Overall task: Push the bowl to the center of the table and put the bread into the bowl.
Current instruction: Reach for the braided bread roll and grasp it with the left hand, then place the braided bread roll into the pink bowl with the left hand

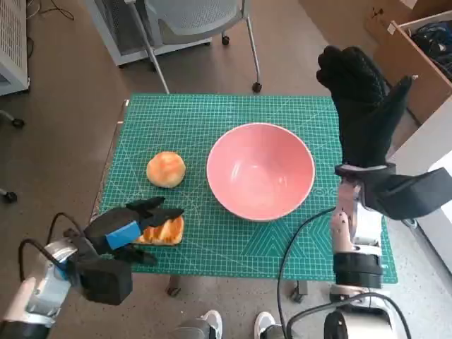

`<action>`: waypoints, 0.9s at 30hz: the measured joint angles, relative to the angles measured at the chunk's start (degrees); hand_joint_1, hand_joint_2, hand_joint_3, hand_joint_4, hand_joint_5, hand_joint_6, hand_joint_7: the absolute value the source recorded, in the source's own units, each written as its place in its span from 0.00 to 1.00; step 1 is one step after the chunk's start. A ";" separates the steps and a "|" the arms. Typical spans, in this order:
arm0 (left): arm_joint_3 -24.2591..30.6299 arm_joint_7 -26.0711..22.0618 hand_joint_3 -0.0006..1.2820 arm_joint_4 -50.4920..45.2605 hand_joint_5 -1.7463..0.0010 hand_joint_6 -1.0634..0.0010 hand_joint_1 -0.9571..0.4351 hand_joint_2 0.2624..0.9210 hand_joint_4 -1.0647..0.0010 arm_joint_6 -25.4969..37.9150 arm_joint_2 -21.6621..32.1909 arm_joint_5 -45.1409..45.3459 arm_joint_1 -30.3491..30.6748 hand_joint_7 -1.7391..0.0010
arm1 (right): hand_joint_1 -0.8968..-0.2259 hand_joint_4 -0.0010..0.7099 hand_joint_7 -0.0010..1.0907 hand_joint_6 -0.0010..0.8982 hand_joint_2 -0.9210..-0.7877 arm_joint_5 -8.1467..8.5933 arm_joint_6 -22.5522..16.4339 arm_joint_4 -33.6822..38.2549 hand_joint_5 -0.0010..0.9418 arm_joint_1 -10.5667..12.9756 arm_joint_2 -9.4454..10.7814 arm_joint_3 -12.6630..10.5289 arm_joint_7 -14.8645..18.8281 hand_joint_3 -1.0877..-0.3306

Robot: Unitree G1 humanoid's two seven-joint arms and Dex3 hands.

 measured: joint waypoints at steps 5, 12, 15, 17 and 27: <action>-1.20 1.08 0.06 0.56 0.40 0.44 0.68 0.99 0.36 0.02 0.11 1.83 -0.71 0.37 | 0.42 0.39 0.38 0.17 0.00 -0.03 0.00 -0.72 0.00 0.17 -0.04 -0.01 -0.11 0.52; -1.04 -1.71 0.05 -2.45 0.30 0.37 0.69 1.00 0.37 0.96 1.55 0.41 -0.82 0.38 | 0.41 0.39 0.38 0.17 0.00 -0.05 0.00 -1.32 0.00 0.73 -0.09 -0.01 -0.20 0.52; 0.05 -4.19 0.05 -5.55 0.29 0.37 0.69 1.00 0.37 2.29 2.47 -1.67 -0.58 0.39 | 0.41 0.39 0.38 0.17 0.00 -0.06 0.00 -1.37 0.00 0.87 -0.13 -0.01 -0.21 0.52; 1.13 -5.31 0.05 -7.69 0.29 0.37 0.69 1.00 0.37 3.33 2.56 -3.60 -0.40 0.39 | 0.41 0.39 0.38 0.17 0.00 -0.04 0.01 -1.36 0.00 0.93 -0.20 -0.05 -0.22 0.52; 7.09 -5.94 0.03 -17.92 0.33 0.35 0.69 0.99 0.33 8.15 1.58 -11.89 -3.64 0.38 | 0.40 0.39 0.38 0.18 0.00 -0.16 -0.26 -0.53 0.00 0.88 -0.22 0.07 -0.23 0.53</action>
